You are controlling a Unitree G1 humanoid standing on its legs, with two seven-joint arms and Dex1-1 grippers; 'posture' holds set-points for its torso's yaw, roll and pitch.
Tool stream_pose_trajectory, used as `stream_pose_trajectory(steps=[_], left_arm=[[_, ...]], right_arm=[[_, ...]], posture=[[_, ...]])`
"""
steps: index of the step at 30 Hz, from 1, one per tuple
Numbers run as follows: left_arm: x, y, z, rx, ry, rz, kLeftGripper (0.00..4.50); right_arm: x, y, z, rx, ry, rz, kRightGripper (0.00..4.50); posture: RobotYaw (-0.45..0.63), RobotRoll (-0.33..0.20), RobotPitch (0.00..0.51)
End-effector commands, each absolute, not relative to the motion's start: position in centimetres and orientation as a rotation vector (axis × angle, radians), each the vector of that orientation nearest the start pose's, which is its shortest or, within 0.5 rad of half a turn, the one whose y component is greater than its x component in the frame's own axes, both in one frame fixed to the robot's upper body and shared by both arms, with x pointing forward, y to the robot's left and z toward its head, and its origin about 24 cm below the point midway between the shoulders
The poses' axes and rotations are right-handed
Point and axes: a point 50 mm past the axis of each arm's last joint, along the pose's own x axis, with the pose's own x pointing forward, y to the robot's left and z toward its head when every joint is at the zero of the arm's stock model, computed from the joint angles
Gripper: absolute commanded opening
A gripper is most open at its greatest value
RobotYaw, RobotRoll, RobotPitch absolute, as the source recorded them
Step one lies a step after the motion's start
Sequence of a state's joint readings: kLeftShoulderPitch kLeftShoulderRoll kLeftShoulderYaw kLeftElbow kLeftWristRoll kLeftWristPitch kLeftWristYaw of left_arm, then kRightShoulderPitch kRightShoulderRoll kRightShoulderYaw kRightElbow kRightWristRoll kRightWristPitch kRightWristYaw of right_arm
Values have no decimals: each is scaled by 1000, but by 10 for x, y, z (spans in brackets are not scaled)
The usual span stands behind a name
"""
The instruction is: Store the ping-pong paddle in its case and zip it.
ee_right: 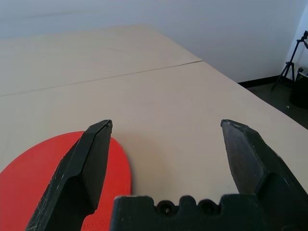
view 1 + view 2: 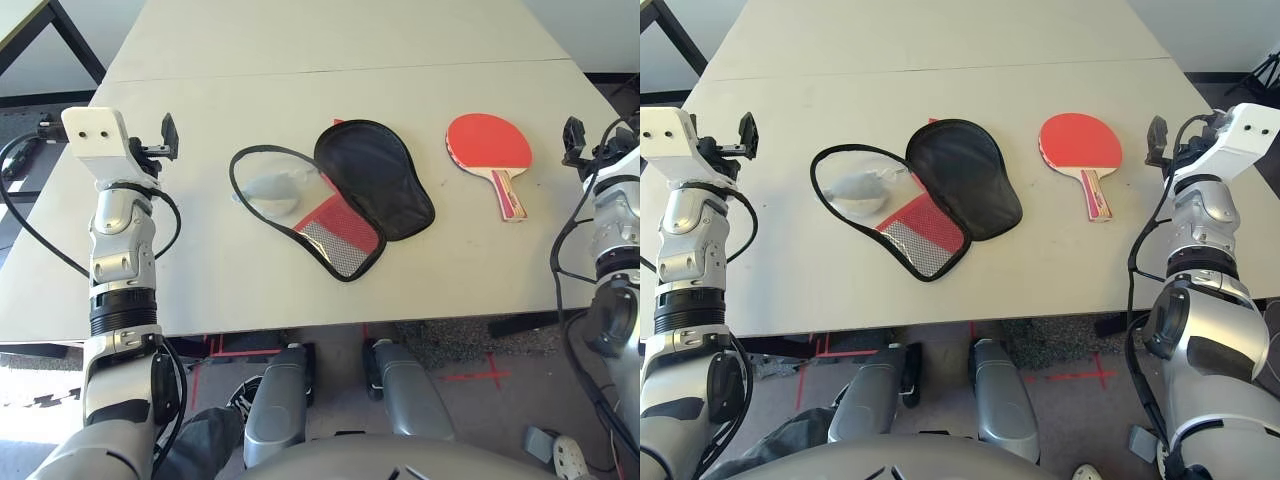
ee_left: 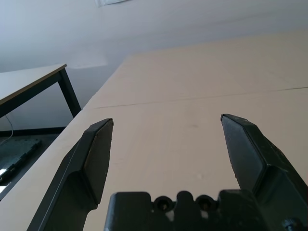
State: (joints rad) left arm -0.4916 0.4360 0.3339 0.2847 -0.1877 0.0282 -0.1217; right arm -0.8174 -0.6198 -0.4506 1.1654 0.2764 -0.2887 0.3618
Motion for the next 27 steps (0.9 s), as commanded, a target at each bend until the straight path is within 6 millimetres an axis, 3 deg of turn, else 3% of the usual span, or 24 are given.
stream_pose_trajectory(steps=[1, 6, 10, 14, 17, 19, 23, 27], left_arm=[[323, 282, 155, 104, -238, 176, 4477], [326, 286, 157, 72, -242, 203, 4477], [332, 285, 186, 68, -301, 164, 4477], [336, 270, 218, 59, -349, 23, 4477], [336, 236, 244, 77, -364, -211, 4477], [333, 217, 251, 97, -348, -342, 4477], [320, 175, 249, 149, -264, -637, 4477], [312, 155, 236, 154, -169, -797, 4477]], right_arm=[[346, -351, 143, 85, -187, -236, 4500], [346, -350, 143, 80, -188, -228, 4500], [346, -350, 142, 80, -182, -215, 4500], [345, -350, 140, 81, -173, -211, 4500], [346, -347, 138, 79, -167, -198, 4500], [347, -344, 137, 81, -163, -183, 4500], [352, -340, 136, 128, -148, -208, 4500], [357, -336, 141, 165, -122, -244, 4500]], posture=[[69, 0, 170], [49, 0, 173], [45, 0, 172], [44, 0, 167], [43, 0, 166], [38, 0, 164], [29, 0, 164], [15, 0, 164]])
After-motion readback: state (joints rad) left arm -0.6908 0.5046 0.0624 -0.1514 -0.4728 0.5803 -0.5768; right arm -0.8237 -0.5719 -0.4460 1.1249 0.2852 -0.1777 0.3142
